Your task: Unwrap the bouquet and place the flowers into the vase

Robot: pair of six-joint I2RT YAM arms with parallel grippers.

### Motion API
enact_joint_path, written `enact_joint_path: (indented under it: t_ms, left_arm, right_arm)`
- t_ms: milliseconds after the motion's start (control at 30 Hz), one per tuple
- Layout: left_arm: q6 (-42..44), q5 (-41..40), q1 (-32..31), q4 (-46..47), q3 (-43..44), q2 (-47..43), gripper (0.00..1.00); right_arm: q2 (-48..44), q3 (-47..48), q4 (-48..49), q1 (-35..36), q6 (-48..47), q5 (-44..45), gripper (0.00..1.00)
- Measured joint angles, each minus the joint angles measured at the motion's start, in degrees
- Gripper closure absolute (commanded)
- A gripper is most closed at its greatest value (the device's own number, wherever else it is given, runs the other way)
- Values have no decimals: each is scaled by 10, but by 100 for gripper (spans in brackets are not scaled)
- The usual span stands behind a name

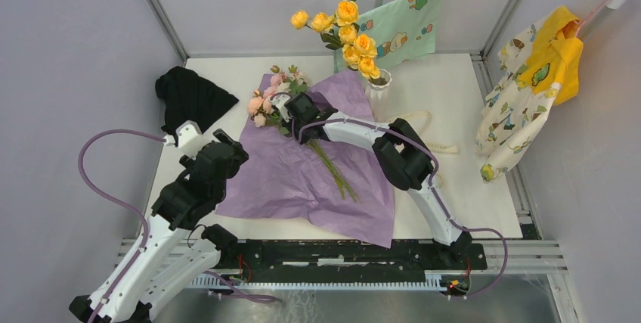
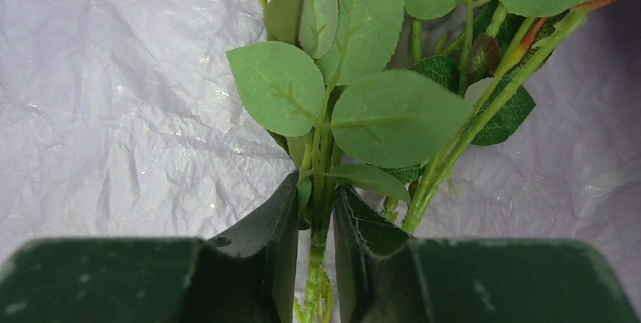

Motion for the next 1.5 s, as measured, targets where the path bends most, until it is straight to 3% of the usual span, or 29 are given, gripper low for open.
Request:
enact_joint_path:
  t_ms: [67,133,167,400,933,1233,1500]
  left_arm:
    - [0,3,0,0,0,0,18]
    - [0,3,0,0,0,0,18]
    - [0,3,0,0,0,0,18]
    - [0,4,0,0,0,0,18]
    - [0,5,0,0,0,-14,18]
    - [0,8,0,0,0,-16,18]
    - [0,14,0,4,0,-4,18]
  right_arm:
    - [0,0,0,0,0,-3,85]
    - [0,0,0,0,-1,-5,99]
    - [0,0,0,0,0,-7,100]
    - [-47,-33,6,0,5,-42,100]
    - [-384,-120,115,-2,-4,-75,100]
    - [-566,-256,296,-31,-73,5,100]
    - [-622,-329,499,-129,-99,34,100]
